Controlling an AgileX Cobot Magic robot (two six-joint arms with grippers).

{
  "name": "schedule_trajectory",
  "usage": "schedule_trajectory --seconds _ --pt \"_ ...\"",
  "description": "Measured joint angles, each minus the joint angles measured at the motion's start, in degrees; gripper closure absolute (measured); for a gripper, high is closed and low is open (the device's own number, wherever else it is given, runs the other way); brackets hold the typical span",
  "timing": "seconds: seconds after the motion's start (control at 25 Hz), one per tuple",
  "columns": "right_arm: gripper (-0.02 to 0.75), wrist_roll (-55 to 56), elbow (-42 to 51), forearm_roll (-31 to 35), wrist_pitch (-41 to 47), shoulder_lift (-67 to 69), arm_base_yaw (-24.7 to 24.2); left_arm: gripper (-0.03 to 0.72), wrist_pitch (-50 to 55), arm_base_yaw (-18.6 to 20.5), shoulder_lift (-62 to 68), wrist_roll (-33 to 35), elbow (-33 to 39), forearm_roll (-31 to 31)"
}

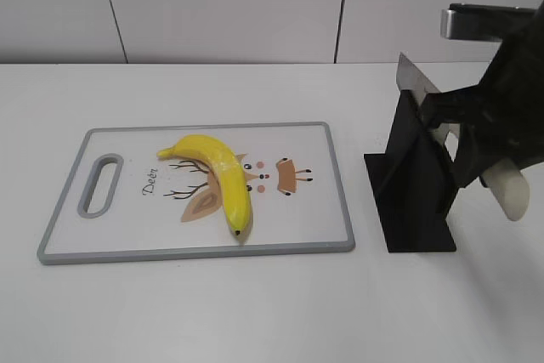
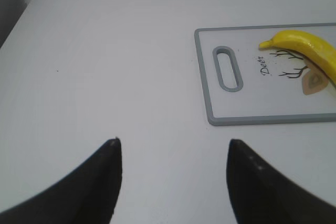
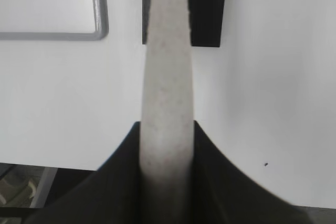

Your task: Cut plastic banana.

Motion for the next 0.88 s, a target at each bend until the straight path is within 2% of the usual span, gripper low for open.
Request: schedule_trajectory --seconds 0.4,0.6,0.88 --pt "0.571 0.8 -11.3 -4.1 6.9 -2.4 0.0 0.099 0.0 0.0 0.0 0.0 0.0 0.0" --pt "0.571 0.6 -18.6 -5.7 7.3 -2.5 0.0 0.099 0.0 0.0 0.0 0.0 0.0 0.0" --pt "0.571 -9.9 -24.5 -5.7 7.5 -1.8 0.0 0.099 -0.8 0.0 2.3 3.6 -0.7 -1.7"
